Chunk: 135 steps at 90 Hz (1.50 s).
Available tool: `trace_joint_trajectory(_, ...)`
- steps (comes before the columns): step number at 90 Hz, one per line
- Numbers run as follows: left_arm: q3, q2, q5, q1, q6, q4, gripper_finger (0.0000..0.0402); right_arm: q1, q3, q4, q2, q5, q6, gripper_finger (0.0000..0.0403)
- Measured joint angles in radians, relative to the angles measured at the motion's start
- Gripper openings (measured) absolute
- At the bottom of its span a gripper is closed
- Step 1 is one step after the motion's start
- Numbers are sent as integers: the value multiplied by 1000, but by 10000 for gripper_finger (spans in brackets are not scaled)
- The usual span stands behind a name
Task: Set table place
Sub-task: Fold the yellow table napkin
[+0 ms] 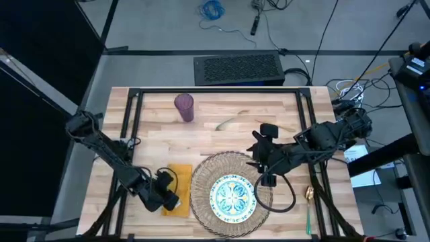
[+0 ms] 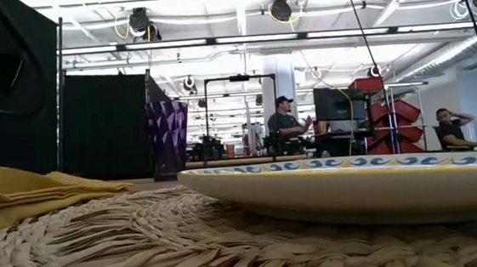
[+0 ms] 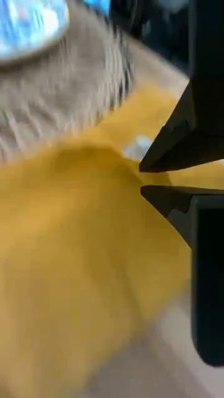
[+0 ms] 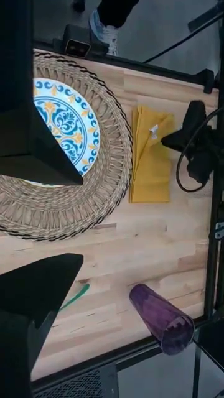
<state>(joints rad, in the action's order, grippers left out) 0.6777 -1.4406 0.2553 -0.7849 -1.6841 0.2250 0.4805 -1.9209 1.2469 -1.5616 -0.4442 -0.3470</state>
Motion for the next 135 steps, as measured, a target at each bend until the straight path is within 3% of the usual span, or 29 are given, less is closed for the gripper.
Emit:
trace_joint_trajectory(28,0,4,7,0,94,-146,30,0,0,-1,0,0,0,178)
trace_joint_trajectory(50,0,16,69,1,-12,147,30,0,0,-1,0,1,0,178)
trace_joint_trajectory(74,0,15,98,38,50,172,19,8,0,-1,0,5,-3,178)
trace_joint_trajectory(109,0,-44,-53,52,72,72,0,38,0,0,0,4,-8,178)
trace_joint_trajectory(135,73,-47,-68,52,129,13,0,48,0,-1,0,-2,-8,178)
